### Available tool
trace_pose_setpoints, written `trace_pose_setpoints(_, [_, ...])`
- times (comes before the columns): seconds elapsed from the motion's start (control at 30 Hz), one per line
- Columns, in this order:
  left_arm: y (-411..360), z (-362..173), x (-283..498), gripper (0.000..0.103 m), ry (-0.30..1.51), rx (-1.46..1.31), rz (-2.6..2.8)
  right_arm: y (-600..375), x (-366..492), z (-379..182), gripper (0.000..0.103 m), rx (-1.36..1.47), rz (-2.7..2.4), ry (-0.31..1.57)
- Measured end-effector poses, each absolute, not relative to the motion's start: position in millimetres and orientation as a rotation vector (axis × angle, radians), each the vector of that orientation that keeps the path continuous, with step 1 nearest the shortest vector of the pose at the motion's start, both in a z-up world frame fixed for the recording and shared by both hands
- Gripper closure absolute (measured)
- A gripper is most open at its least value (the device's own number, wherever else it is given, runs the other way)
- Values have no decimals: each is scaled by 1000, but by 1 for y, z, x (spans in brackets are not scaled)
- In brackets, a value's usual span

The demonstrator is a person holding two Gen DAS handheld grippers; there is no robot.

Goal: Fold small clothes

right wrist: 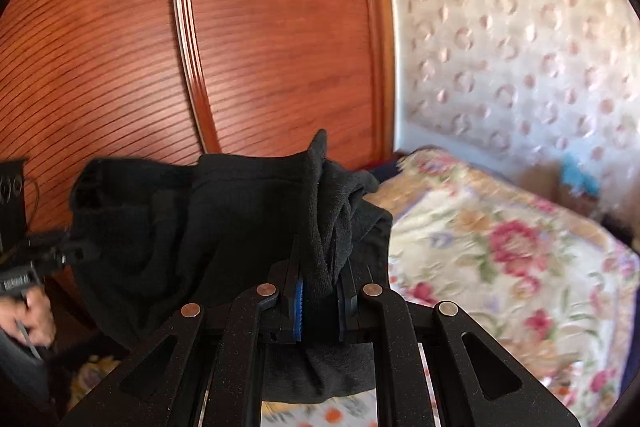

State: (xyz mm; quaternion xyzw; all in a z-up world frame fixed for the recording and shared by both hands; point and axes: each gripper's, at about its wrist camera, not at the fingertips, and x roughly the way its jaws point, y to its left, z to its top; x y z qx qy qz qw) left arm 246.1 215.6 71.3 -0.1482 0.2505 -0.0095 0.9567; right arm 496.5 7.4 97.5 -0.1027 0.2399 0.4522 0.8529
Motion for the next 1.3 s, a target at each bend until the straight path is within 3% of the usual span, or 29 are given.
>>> trace_pose_setpoints(0.17, [257, 3, 252, 89, 620, -423, 38, 56, 560, 37, 91, -310, 895, 643])
trace_pose_setpoints(0.3, [256, -21, 250, 89, 639, -448, 42, 67, 571, 19, 85, -337, 869, 622])
trace_pose_setpoints(0.47, [249, -12, 241, 88, 612, -407, 70, 58, 561, 30, 61, -307, 838, 529])
trace_pose_setpoints(0.53, [245, -5, 232, 84, 602, -366, 97, 48, 543, 30, 57, -291, 837, 498])
trace_pose_setpoints(0.6, [240, 4, 224, 78, 585, -327, 114, 33, 522, 30, 55, -278, 834, 464])
trace_pose_setpoints(0.97, [197, 36, 176, 68, 510, -183, 114, -72, 369, 21, 52, -217, 805, 414])
trace_pose_setpoints(1.03, [182, 44, 170, 57, 499, -161, 92, -93, 346, 24, 52, -207, 788, 405])
trace_pose_setpoints(1.17, [143, 59, 162, 49, 479, -120, 34, -135, 302, 31, 52, -183, 737, 378])
trace_pose_setpoints(1.23, [123, 64, 158, 34, 465, -99, 2, -152, 283, 34, 52, -165, 714, 375])
trace_pose_setpoints(1.3, [100, 70, 155, 27, 448, -74, -37, -171, 261, 35, 51, -155, 686, 370])
